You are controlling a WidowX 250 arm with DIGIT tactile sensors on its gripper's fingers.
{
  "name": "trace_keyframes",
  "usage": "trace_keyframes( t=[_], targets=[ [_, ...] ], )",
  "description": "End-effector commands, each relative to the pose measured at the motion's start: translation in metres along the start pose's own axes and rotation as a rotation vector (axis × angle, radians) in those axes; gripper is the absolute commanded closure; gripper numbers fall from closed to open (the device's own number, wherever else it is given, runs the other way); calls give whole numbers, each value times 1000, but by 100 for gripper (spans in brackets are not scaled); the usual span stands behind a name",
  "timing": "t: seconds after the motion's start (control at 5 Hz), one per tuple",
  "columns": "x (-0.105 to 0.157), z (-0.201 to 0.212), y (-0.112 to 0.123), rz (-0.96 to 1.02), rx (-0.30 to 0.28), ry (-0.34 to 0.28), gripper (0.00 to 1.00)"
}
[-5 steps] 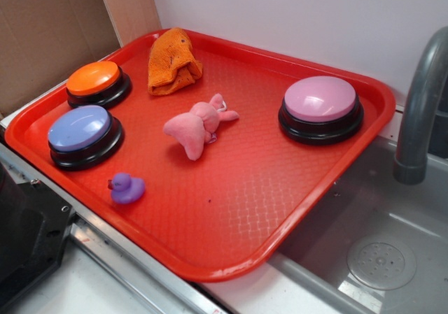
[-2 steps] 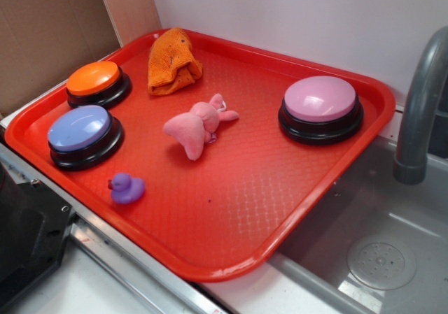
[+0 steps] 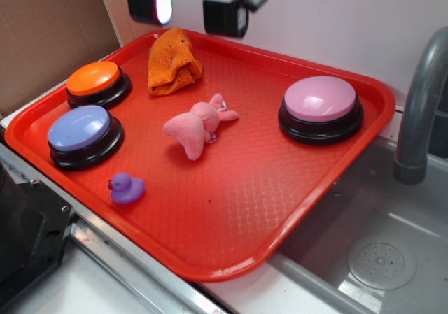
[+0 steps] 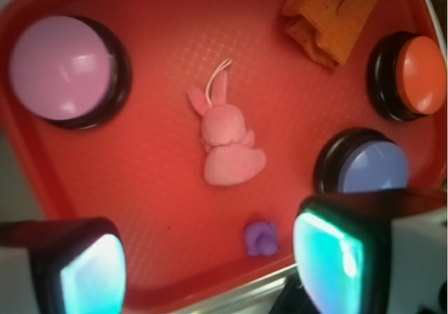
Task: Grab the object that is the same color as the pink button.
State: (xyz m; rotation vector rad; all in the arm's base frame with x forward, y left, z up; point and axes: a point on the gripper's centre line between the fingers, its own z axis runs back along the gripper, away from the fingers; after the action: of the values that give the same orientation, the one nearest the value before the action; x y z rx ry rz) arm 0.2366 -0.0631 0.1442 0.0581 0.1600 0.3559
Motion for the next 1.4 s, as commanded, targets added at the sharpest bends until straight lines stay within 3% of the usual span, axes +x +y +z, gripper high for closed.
trace_keyframes(
  t=[0.0, 0.2, 0.4, 0.6, 1.0, 1.2],
  targets=[
    [32, -41, 25, -21, 18, 61, 0],
    [40, -79, 45, -31, 68, 132, 0],
    [44, -98, 47, -82, 60, 154, 0],
    [41, -115, 40, -184, 18, 170, 0],
    [30, -76, 30, -235, -97, 75, 0],
    [30, -87, 28, -250, -96, 115, 0]
  ],
)
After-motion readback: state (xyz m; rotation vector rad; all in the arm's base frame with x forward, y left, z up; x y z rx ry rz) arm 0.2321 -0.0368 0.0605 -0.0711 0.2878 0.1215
